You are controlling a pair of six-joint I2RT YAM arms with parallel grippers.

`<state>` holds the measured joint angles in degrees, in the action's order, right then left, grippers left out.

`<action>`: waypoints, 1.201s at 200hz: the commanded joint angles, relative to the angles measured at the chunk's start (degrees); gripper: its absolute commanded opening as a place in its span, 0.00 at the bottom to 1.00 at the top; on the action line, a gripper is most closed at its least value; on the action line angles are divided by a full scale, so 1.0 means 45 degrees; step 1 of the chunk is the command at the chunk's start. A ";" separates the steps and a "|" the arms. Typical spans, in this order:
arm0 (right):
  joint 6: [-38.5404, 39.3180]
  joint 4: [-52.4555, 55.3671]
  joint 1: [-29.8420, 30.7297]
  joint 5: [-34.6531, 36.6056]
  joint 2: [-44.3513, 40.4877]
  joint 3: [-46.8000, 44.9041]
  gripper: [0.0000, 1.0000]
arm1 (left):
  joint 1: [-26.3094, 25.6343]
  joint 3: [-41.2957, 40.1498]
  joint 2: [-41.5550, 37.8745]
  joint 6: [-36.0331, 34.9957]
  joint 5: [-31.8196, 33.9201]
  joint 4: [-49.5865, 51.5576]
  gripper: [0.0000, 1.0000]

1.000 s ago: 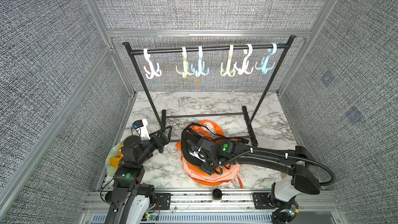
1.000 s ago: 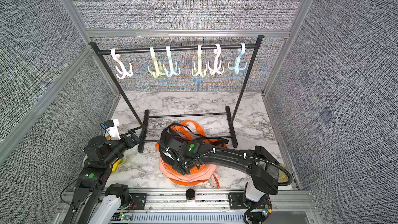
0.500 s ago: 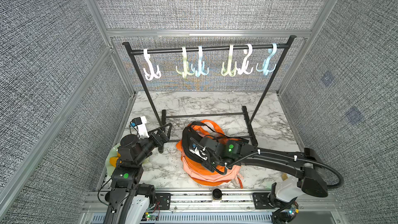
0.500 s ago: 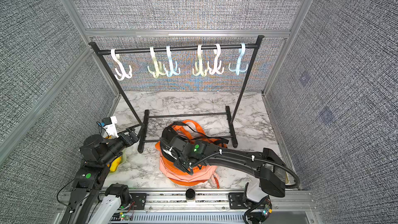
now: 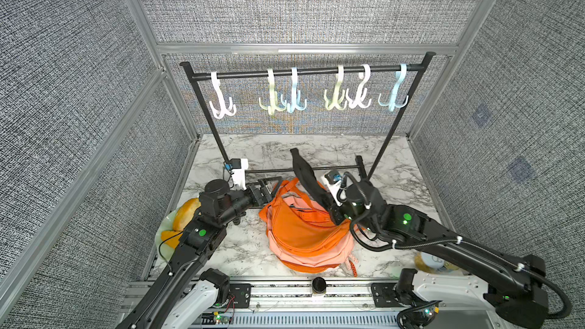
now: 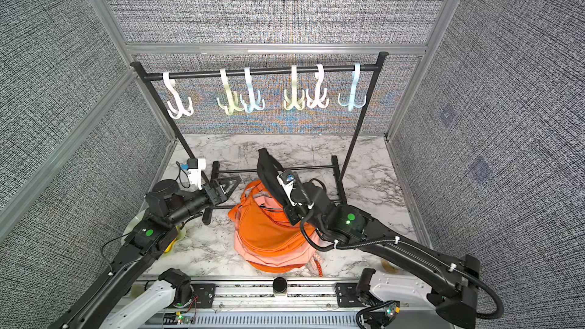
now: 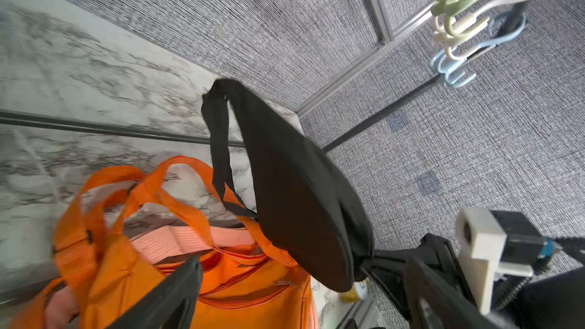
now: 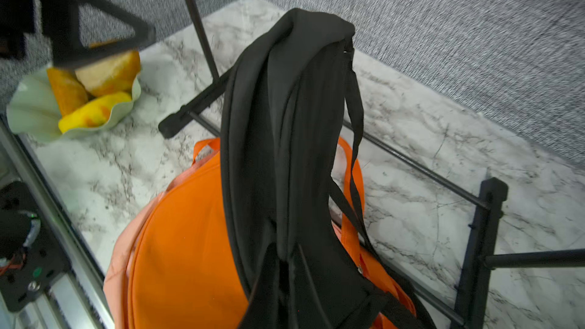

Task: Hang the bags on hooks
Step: Pick up the bag from the bag.

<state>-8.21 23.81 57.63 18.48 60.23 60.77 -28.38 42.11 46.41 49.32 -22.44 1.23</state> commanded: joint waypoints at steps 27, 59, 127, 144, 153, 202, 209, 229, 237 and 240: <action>0.0072 -0.1005 -0.0113 0.1076 -0.0622 0.0094 0.00 | -0.2266 0.0861 0.2200 0.0577 0.0650 -0.3404 0.99; 0.0054 -0.1335 0.0090 0.1141 -0.0699 -0.0045 0.00 | -0.3444 0.1813 0.3988 0.0521 0.0786 -0.4410 0.99; 0.0145 -0.1793 0.1269 0.2278 -0.0220 -0.0370 0.00 | -0.4253 0.3543 0.5780 0.0033 0.1652 -0.3410 0.71; 0.0200 -0.1748 0.1390 0.2378 -0.0132 -0.0324 0.00 | -0.4364 0.3810 0.5991 -0.0166 0.1917 -0.2664 0.41; 0.0275 -0.1718 0.1431 0.2380 -0.0112 -0.0341 0.00 | -0.4395 0.3901 0.6060 -0.0352 0.2126 -0.2246 0.26; 0.0522 -0.1561 0.1472 0.1764 -0.0812 -0.0514 0.13 | -0.4479 0.4950 0.5834 -0.2263 0.3159 0.0710 0.00; 0.0618 -0.1439 0.1472 0.1570 -0.1079 -0.0513 0.36 | -0.4465 0.5030 0.5695 -0.2776 0.3050 0.0893 0.00; 0.0730 -0.1334 0.1443 0.1744 -0.2279 -0.0665 0.67 | -0.4467 0.5037 0.5076 -0.4052 0.2598 0.0985 0.00; 0.0802 -0.1402 0.1418 0.2043 -0.2841 -0.0792 0.71 | -0.4455 0.5071 0.4837 -0.4403 0.2273 0.1005 0.00; 0.0807 -0.1422 0.1382 0.2182 -0.3028 -0.0832 0.73 | -0.4455 0.5103 0.4756 -0.4528 0.2127 0.1048 0.00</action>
<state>-5.50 18.15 64.29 26.02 51.83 58.00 -48.34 64.36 70.35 37.82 -10.52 3.62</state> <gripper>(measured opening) 0.609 0.094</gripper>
